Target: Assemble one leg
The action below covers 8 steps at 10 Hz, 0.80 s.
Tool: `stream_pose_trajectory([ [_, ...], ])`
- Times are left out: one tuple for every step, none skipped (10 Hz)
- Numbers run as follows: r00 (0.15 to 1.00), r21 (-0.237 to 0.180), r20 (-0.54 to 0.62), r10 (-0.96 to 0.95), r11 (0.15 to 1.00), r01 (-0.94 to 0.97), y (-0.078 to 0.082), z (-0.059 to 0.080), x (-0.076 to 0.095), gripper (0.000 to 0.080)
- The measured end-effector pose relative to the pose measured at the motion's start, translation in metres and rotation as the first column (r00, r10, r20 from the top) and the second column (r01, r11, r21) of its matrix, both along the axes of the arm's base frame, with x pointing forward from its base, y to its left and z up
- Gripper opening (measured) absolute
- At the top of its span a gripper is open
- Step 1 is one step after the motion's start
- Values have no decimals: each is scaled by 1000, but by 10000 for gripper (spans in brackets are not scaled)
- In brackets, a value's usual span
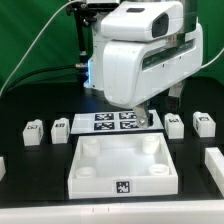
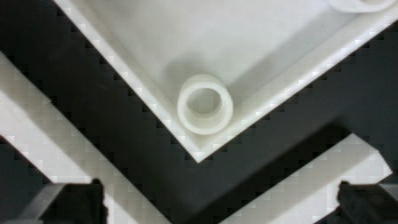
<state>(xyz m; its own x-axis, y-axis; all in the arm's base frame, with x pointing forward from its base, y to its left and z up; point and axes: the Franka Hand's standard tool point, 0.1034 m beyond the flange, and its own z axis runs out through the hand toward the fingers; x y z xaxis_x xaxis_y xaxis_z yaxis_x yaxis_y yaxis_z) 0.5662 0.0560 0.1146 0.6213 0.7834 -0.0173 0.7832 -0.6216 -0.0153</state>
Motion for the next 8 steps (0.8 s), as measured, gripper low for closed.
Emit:
stream_pose_trajectory([
  [1000, 0, 0, 0, 1000, 0, 0, 0, 0, 649],
  [1000, 0, 0, 0, 1000, 0, 0, 0, 0, 649],
  [1000, 0, 0, 0, 1000, 0, 0, 0, 0, 649],
  [1000, 0, 0, 16, 1000, -16, 0, 0, 0, 649],
  [1000, 0, -1, 17, 1000, -17, 0, 0, -1, 649],
  [997, -2, -7, 76, 997, -76, -1, -1, -13, 649],
  [970, 0, -8, 242, 970, -242, -5, -2, -30, 649],
  [936, 0, 1, 351, 936, -351, -9, -5, -47, 649],
])
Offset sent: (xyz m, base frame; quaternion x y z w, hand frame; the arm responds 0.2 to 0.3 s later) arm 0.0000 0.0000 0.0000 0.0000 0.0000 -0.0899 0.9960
